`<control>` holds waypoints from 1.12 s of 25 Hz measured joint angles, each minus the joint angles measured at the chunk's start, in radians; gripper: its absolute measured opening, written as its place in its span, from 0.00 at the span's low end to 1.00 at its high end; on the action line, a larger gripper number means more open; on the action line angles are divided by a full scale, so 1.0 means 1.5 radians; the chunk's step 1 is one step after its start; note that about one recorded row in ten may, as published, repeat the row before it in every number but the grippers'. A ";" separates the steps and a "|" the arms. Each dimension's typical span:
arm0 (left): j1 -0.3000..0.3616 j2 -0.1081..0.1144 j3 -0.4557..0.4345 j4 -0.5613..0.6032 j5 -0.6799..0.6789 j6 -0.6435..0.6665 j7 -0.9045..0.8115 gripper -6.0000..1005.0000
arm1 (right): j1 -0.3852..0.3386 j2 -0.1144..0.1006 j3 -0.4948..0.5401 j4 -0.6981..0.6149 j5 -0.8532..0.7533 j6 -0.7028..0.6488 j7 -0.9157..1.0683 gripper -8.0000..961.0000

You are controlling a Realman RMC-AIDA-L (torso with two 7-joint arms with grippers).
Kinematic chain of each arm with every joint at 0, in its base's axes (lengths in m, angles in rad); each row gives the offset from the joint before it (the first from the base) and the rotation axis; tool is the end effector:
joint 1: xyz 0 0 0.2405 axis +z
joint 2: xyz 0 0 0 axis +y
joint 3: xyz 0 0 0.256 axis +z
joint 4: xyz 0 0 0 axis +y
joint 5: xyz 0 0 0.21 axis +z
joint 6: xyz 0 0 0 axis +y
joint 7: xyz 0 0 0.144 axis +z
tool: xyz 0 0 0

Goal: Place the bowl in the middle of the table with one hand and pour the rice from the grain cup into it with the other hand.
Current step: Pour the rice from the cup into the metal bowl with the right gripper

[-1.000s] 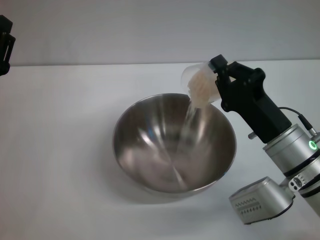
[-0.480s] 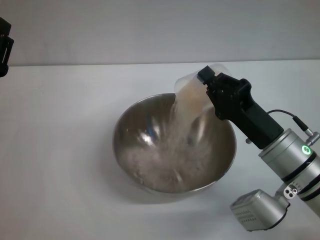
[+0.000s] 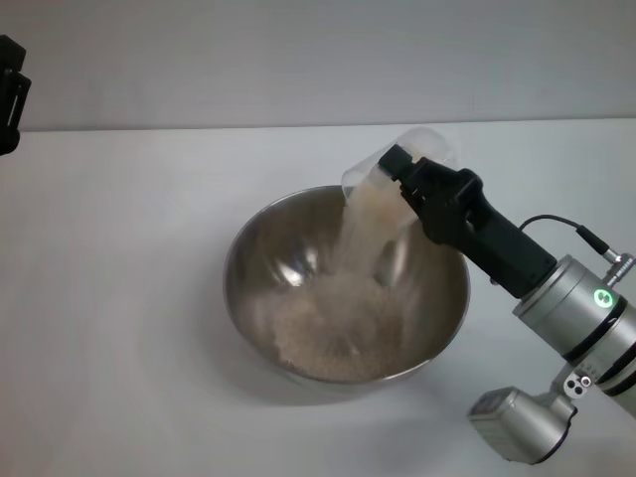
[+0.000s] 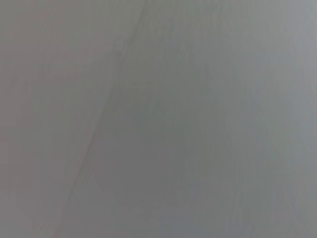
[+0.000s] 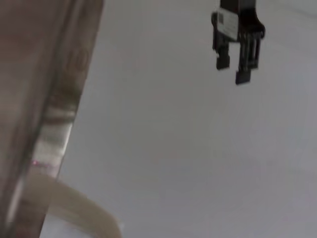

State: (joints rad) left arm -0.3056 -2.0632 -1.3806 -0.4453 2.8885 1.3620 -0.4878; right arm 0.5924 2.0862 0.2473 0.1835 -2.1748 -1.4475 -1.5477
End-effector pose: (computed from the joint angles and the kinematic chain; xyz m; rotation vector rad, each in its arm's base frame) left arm -0.2751 0.3269 0.0377 -1.4699 -0.4519 -1.2596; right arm 0.2191 0.3207 -0.0661 -1.3089 -1.3751 -0.0632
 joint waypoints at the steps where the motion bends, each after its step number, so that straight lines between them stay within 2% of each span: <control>1: 0.000 0.000 0.000 0.000 0.000 0.000 0.000 0.65 | 0.001 0.000 0.000 -0.002 -0.006 -0.001 -0.005 0.03; 14: 0.007 0.000 0.001 -0.004 0.000 0.000 -0.007 0.65 | 0.018 -0.002 0.000 -0.029 -0.074 0.002 -0.092 0.03; 28: 0.003 0.000 0.001 -0.004 0.000 0.000 -0.007 0.65 | 0.027 -0.001 0.000 -0.034 -0.084 0.004 -0.126 0.03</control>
State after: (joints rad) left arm -0.3005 -2.0632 -1.3790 -0.4510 2.8885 1.3621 -0.4986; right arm 0.6334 2.0847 0.2478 0.1319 -2.3010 -1.4419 -1.7367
